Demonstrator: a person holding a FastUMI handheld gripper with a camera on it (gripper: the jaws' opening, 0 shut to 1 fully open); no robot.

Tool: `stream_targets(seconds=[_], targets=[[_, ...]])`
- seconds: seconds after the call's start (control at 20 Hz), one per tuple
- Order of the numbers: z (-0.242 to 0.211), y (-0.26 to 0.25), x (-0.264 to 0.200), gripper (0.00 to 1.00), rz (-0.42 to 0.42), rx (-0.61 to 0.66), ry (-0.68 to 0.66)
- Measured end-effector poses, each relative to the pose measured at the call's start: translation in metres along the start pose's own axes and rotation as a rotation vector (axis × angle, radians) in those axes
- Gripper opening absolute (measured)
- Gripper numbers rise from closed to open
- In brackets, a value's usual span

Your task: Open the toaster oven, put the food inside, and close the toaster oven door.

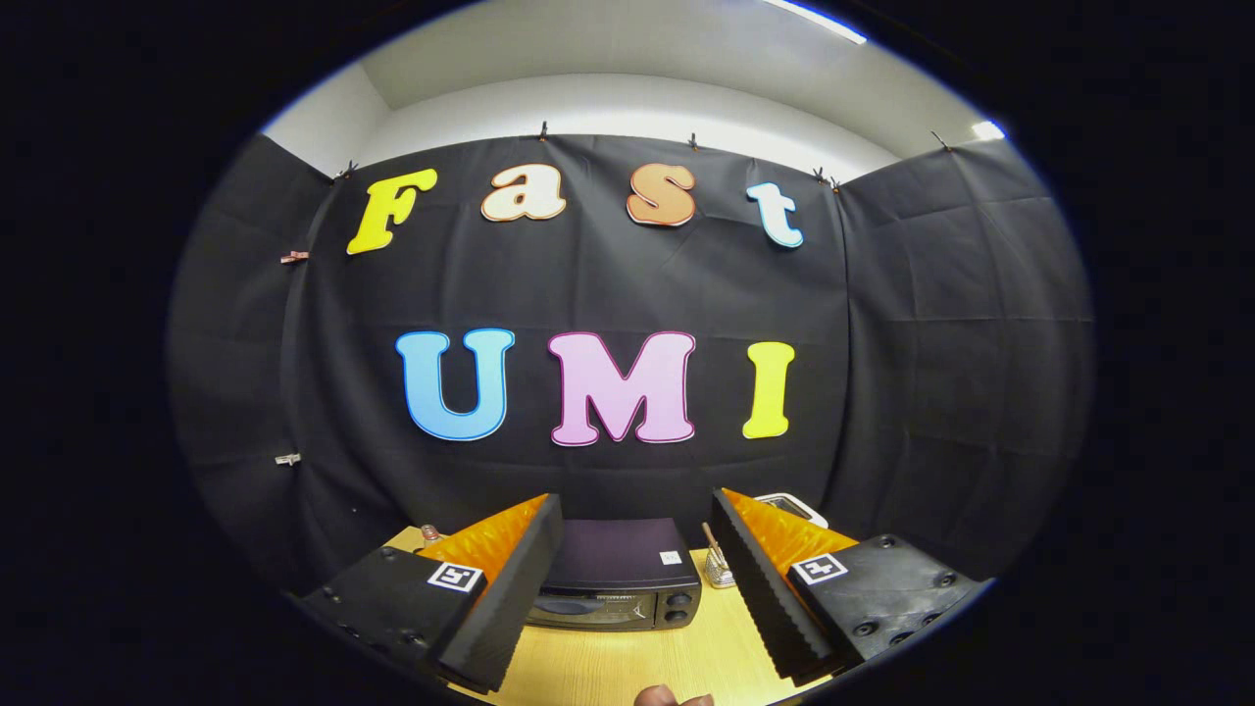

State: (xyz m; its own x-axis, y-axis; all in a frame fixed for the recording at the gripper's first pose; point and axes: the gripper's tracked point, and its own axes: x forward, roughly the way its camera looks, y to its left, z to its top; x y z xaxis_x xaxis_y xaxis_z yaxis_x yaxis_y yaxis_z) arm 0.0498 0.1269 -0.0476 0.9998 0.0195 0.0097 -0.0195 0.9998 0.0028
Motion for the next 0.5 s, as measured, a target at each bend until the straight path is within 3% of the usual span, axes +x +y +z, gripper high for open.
stream_targets(seconds=[0.5], targets=[[0.0042, 0.0006, -0.0001, 0.98, -0.002, -0.004, -0.003]])
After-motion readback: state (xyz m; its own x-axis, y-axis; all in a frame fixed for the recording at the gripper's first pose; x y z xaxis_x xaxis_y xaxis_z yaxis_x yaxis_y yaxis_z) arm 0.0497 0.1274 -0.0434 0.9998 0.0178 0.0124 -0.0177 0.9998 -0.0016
